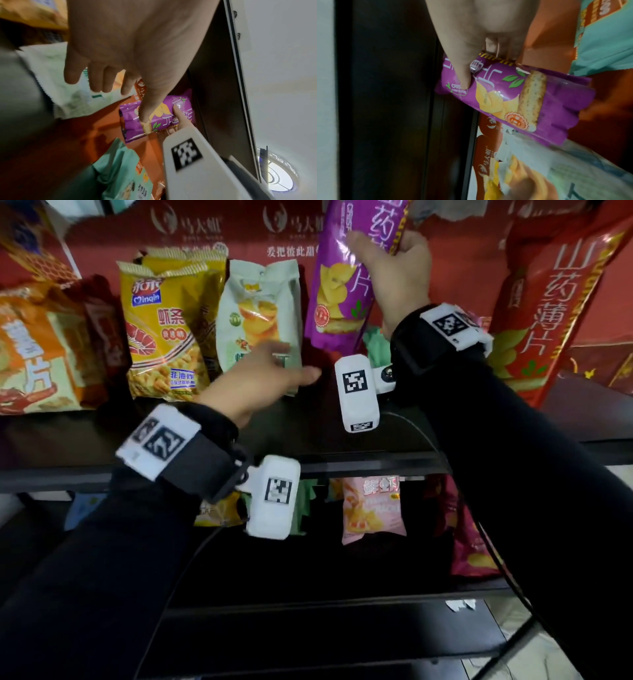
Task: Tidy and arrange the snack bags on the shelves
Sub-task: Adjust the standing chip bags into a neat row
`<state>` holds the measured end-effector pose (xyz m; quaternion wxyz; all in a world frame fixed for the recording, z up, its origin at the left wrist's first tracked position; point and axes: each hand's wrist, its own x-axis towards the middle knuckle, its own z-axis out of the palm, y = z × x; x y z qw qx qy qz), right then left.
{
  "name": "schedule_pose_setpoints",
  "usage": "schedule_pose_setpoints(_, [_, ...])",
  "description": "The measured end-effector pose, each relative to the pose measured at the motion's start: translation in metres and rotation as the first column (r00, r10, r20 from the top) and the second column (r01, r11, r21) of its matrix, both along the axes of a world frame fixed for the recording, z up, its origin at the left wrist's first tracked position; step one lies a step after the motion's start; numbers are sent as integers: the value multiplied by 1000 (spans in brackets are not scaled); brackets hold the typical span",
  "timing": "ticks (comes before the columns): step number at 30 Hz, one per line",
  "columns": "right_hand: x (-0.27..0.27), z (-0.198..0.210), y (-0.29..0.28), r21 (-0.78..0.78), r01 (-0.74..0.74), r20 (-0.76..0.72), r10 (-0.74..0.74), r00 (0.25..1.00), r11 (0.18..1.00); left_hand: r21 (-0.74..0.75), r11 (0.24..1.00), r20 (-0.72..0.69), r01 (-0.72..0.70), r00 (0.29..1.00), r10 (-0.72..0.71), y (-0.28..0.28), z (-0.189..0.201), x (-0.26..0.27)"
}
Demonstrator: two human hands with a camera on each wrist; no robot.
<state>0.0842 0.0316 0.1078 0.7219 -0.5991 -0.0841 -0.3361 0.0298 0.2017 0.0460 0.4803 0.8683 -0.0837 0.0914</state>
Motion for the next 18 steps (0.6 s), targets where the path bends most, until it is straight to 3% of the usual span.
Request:
schedule_pose_setpoints(3, [-23,2,3,31,-108,42,107,993,994,-26,1000,57,10,998,-9,-13,27,9])
schedule_pose_setpoints(6, [-38,2,5,36,-207,3,207,978,978,-28,990,37,136,990,-135,-25,37,12])
schedule_pose_setpoints(9, [-46,0,-1,-68,-284,-114,276,955,956,-29,977,26,212,977,-211,-30,31,15])
schedule_pose_setpoints(14, [-50,-18,-13,-142,-481,-348,411,842,865,-198,950,-32,242,967,-253,-30,30,14])
schedule_pose_setpoints(18, [-51,-30,-14,-120,-530,-290,481,827,839,-185,926,-77,328,935,-346,-29,35,6])
